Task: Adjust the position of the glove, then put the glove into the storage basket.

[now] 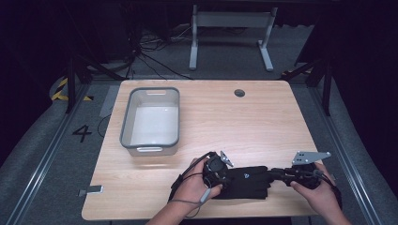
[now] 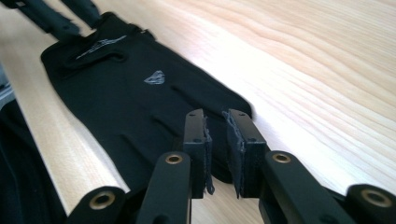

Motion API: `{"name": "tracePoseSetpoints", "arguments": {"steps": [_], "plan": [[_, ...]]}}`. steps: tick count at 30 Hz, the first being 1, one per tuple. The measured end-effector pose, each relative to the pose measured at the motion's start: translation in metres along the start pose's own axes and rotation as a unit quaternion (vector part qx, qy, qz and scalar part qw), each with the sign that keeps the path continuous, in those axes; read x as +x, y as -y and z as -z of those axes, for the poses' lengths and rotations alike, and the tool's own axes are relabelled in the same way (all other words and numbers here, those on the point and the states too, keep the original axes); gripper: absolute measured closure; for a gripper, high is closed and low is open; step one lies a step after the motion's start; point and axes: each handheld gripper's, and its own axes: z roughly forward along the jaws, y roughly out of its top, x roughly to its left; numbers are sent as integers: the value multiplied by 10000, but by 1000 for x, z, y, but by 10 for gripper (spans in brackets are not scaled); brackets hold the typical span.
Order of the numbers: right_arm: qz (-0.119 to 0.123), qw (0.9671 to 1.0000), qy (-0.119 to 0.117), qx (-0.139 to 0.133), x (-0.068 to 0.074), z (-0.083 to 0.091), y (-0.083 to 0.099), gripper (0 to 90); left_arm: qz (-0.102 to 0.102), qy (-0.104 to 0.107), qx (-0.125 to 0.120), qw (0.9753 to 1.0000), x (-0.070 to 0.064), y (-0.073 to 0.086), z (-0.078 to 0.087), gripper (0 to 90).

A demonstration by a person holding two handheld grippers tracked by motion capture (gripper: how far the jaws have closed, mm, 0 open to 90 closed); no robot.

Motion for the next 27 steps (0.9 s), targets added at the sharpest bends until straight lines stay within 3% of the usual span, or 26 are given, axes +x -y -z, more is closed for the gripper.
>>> {"name": "tracePoseSetpoints", "arguments": {"steps": [9,20,25,27], "plan": [[-405,9988,235,-125,-19,14,13,765,-99,76,-53,9999,-4,-13,-2,621],[-549,9981,256,-140,-29,16,20,735,-391,290,-88,9988,-6,-25,-11,581],[-592,9978,229,-186,-31,17,22,735,-296,548,114,9980,-2,-31,-26,544],[-574,9980,183,-170,-32,15,23,734,-377,584,181,9974,-4,-34,-32,538]]}}
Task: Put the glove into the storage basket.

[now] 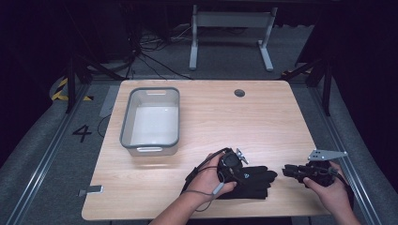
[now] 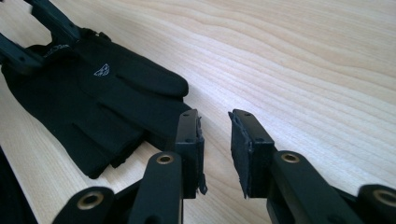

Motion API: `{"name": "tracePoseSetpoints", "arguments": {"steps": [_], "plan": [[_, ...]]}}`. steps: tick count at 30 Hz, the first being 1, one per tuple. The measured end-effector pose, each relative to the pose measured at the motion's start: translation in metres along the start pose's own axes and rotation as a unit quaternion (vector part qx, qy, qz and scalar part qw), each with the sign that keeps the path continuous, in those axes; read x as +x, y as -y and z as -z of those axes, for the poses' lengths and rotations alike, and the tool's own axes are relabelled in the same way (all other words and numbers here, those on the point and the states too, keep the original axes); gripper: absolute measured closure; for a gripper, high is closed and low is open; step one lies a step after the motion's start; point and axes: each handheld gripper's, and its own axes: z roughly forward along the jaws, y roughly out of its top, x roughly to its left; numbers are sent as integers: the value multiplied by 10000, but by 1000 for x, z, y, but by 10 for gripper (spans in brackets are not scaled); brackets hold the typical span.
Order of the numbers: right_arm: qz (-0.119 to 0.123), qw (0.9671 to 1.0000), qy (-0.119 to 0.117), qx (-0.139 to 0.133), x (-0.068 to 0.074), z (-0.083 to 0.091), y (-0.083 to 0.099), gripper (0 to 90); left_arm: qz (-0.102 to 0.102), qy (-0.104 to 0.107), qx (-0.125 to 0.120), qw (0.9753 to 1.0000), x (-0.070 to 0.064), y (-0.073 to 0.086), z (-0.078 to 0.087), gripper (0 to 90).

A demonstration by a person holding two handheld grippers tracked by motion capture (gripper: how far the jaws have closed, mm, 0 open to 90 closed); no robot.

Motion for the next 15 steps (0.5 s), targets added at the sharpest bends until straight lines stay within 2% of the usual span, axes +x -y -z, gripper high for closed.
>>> {"name": "tracePoseSetpoints", "arguments": {"steps": [2,4,6,7,9,13,15], "plan": [[-22,10000,-41,28,1,-1,1,732,-99,-2,-53,9999,-1,-2,-2,537],[4,10000,-60,43,1,-2,1,731,-294,55,-44,9995,-3,-4,-2,533],[-14,9999,-119,6,2,-2,2,726,-730,145,-21,9972,-7,-5,-2,515],[-34,9998,-213,-42,2,-2,3,722,-882,212,93,9958,-9,-6,-3,510],[-136,9991,-396,-92,3,-2,4,718,-913,83,194,9956,-12,-7,-4,518],[-108,9992,-385,-99,5,-2,5,711,-745,-91,232,9969,-7,-9,-9,466],[-126,9991,-382,-110,6,0,6,706,-566,-134,311,9978,-5,-9,-11,440]]}}
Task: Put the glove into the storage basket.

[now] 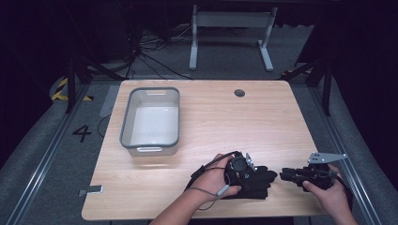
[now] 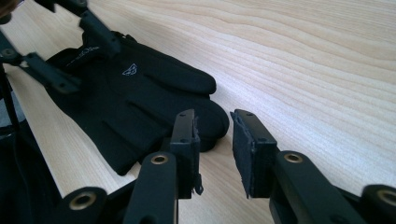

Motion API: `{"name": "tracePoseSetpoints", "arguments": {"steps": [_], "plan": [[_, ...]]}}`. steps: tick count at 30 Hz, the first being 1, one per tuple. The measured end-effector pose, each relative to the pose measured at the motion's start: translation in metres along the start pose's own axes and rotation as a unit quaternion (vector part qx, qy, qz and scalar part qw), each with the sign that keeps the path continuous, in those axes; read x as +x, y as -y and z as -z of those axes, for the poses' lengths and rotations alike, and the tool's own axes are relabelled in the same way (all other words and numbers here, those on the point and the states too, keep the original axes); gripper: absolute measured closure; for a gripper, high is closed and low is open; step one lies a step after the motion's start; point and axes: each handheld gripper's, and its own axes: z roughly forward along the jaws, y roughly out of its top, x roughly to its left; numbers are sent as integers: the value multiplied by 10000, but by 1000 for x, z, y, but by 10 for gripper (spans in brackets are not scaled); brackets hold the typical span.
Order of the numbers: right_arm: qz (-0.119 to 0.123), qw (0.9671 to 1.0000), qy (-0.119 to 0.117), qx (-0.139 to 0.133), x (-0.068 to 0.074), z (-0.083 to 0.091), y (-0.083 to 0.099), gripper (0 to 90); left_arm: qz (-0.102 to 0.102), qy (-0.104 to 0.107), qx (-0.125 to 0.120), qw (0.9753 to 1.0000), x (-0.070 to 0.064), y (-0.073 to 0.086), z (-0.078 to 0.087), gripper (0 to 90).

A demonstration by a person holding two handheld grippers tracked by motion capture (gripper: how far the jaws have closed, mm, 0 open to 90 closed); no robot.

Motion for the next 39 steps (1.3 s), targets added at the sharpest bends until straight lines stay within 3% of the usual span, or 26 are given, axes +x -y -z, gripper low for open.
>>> {"name": "tracePoseSetpoints", "arguments": {"steps": [3,10,18,24,35,39], "plan": [[-31,10000,-33,-43,0,3,2,694,152,-173,54,9997,2,0,-3,384],[-87,9999,-77,-93,-1,4,4,686,400,-139,224,9989,6,3,-15,285],[-115,9997,-184,-92,0,1,2,678,230,-150,364,9990,1,3,-21,199],[-114,9996,-205,-125,2,0,1,674,98,-285,541,9981,-4,-1,-25,167],[-104,9993,-311,-153,3,-2,0,670,43,-502,860,9950,-6,-9,-25,274],[-143,9993,-306,-168,3,-2,0,670,164,-599,810,9948,-3,-10,-21,487]]}}
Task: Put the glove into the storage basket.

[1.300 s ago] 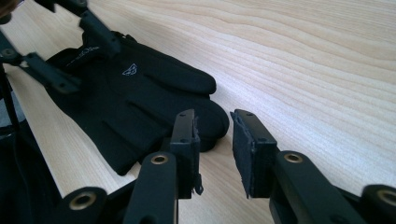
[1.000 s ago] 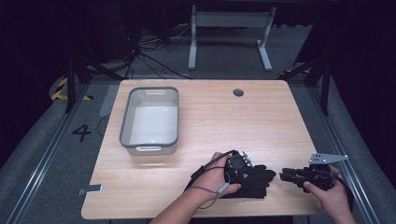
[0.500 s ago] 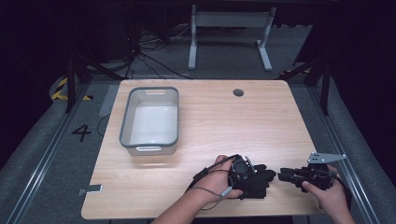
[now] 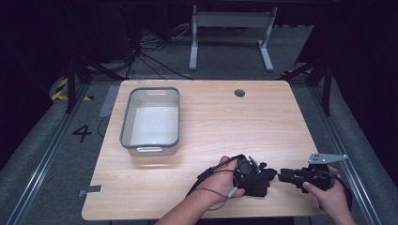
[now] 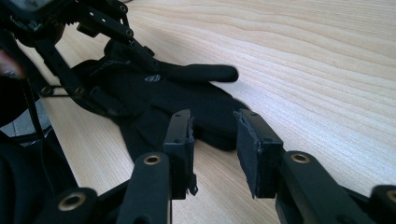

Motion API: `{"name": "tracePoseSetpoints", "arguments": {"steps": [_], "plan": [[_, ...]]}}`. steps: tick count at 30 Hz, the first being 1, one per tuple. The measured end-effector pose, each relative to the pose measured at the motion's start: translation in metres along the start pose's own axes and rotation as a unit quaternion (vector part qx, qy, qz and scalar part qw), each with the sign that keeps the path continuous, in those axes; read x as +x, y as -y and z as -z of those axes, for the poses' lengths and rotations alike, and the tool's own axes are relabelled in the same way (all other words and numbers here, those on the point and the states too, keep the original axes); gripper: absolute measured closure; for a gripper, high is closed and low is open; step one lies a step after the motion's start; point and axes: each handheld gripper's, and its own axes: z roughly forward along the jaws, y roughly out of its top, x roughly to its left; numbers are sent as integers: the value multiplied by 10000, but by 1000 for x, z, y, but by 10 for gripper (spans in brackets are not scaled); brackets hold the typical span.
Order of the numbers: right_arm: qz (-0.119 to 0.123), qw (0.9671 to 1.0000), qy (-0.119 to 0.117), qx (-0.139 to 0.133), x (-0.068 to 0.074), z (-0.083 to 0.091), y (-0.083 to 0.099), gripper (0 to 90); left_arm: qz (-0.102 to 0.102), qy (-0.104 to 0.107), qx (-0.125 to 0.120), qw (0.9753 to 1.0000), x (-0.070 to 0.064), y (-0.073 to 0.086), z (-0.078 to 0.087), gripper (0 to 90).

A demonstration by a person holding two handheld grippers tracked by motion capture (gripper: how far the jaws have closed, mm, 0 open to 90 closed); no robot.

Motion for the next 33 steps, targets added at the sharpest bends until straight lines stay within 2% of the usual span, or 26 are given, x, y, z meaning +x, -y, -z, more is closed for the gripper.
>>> {"name": "tracePoseSetpoints", "arguments": {"steps": [2,6,13,20,23,33], "plan": [[18,10000,-14,-9,0,1,0,669,102,-9,-23,9999,2,1,1,583],[8,10000,-1,-29,-2,2,1,669,227,1,-66,9997,3,0,3,634],[-14,10000,53,-23,-6,3,3,670,562,251,-322,9976,7,4,12,642],[-67,9999,100,10,-9,5,5,669,789,382,-625,9942,11,9,38,641],[-96,9999,108,37,-12,3,5,670,920,479,-786,9915,14,12,49,639],[-100,9999,58,66,-12,-1,3,670,1191,374,-1005,9871,28,22,76,639]]}}
